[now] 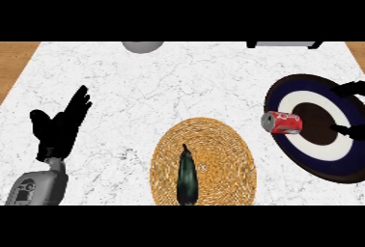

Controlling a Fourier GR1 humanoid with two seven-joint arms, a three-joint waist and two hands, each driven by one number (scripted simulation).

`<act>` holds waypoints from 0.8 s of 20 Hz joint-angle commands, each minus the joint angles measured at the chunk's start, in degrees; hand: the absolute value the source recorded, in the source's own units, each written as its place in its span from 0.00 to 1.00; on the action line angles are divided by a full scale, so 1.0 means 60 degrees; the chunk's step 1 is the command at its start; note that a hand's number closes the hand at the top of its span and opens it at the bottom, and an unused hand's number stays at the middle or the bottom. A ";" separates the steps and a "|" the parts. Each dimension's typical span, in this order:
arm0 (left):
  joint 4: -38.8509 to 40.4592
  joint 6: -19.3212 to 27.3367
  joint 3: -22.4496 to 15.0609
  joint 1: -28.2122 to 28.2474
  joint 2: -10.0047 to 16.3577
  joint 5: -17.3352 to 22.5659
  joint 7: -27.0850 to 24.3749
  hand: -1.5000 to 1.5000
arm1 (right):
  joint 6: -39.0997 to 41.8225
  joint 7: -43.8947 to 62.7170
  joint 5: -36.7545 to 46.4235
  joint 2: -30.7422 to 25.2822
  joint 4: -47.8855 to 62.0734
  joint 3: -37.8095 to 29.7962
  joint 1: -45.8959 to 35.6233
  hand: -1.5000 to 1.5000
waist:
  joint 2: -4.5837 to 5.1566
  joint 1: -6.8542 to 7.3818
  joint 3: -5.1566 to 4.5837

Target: Pick the can from the placemat and place it in the plate

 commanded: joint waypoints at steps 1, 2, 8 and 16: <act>0.0313 0.0184 -0.0054 -0.0106 -0.0225 -0.0111 -0.0033 0.50 | -0.0371 -0.1924 -0.0278 -0.0087 0.0757 -0.0401 -0.0019 0.00 | -0.0001 -0.0076 0.0001; 0.0320 0.0010 0.0155 -0.0044 0.0054 -0.0008 -0.0096 0.50 | -0.0204 -0.1655 -0.0734 0.0164 0.0461 -0.0633 -0.0255 0.00 | -0.0022 -0.0093 -0.0004; 0.0014 0.0100 0.0133 0.0196 -0.0049 0.0017 0.0074 0.50 | 0.2576 -0.1155 -0.3272 -0.0060 -0.0081 -0.1747 -0.0452 0.00 | -0.0114 -0.0291 -0.0022; -0.0156 -0.0154 0.0204 0.0231 0.0109 0.0156 0.0108 0.50 | 0.5015 0.2491 -0.5553 -0.0591 0.1263 -0.2264 -0.0666 0.00 | -0.0088 -0.0209 -0.0019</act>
